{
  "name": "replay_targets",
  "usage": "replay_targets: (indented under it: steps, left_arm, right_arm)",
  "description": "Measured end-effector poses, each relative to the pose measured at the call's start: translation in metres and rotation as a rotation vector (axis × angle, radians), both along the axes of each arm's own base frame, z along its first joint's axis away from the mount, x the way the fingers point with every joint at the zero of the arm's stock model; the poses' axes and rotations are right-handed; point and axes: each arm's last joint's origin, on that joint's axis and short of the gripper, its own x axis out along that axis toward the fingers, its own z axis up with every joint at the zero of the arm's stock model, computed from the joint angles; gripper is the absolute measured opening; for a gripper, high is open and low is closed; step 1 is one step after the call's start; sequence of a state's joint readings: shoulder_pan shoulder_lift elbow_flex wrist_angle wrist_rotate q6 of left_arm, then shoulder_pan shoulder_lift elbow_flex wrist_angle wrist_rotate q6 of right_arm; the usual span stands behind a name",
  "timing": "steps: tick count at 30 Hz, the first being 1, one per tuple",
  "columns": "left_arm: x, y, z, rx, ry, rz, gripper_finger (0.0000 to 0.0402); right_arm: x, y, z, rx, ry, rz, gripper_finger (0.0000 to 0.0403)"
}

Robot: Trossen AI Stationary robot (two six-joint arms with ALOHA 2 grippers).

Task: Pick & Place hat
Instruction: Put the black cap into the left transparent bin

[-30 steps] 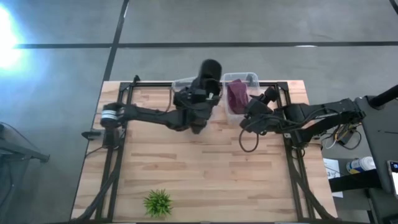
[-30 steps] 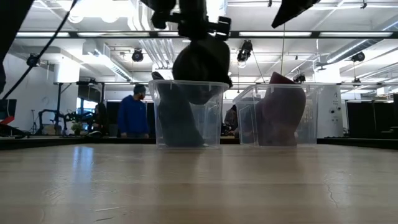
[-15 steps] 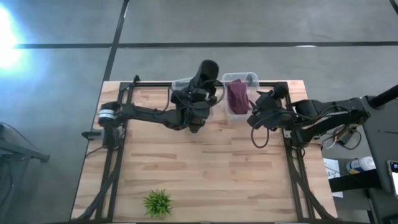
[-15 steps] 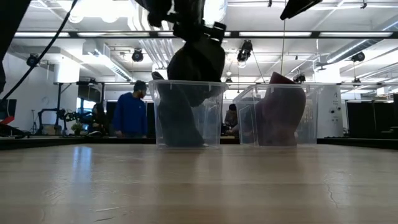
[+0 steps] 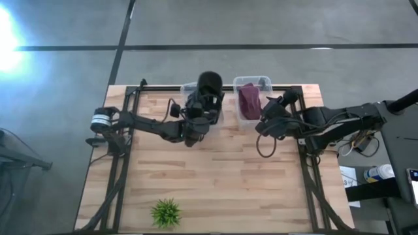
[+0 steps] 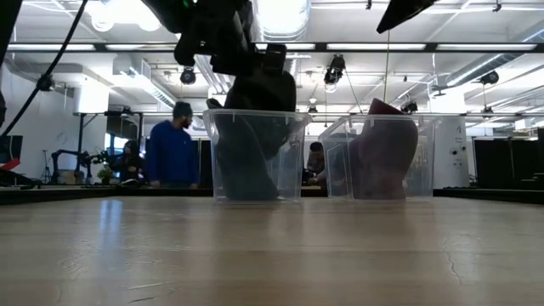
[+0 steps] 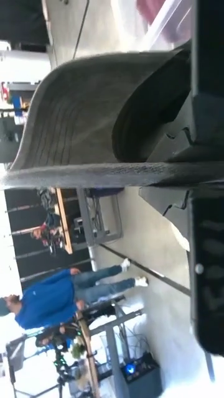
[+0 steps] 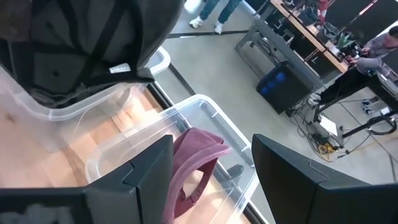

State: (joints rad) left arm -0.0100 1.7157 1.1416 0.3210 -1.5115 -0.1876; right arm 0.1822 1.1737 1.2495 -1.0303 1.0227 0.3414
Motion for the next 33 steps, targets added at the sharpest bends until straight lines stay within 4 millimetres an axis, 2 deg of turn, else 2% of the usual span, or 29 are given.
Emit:
replay_targets:
  steps: [5,10,14,16,20,23,28,30,33]
  left_arm:
    - [-0.001,-0.003,-0.003,0.005,0.097,-0.007,0.0058]
    - [-0.003,-0.003,-0.006,0.020,0.134,0.048,0.0116]
    - [-0.001,-0.006,-0.007,0.008,0.147,-0.010,0.0161]
    - [0.000,-0.011,-0.004,-0.013,0.128,-0.101,0.0174]
    - [0.002,-0.020,0.010,-0.113,0.006,-0.436,0.0178]
    - [-0.006,-0.020,0.014,-0.139,-0.032,-0.411,0.0178]
    - [-0.035,-0.017,0.029,-0.109,0.058,-0.260,0.0178]
    - [-0.043,-0.017,0.035,-0.133,0.091,-0.295,0.0178]
    - [-0.052,-0.017,0.039,-0.220,0.106,-0.424,0.0178]
  right_arm:
    - [0.012,0.002,-0.006,0.002,0.021,0.004,0.0215]
    - [0.021,0.004,-0.013,0.000,0.046,0.006,0.0215]
    - [0.023,0.003,-0.015,0.000,0.055,0.002,0.0215]
    - [0.023,0.003,-0.015,0.010,0.041,-0.010,0.0215]
    - [0.022,-0.001,-0.014,0.038,0.012,-0.032,0.0215]
    - [0.022,-0.002,-0.013,0.039,0.009,-0.037,0.0215]
    - [0.024,-0.003,-0.014,0.120,0.000,0.003,0.0215]
    - [0.031,-0.008,-0.012,0.215,-0.074,0.025,0.0215]
    - [0.047,-0.029,-0.003,0.378,-0.270,0.073,0.0215]
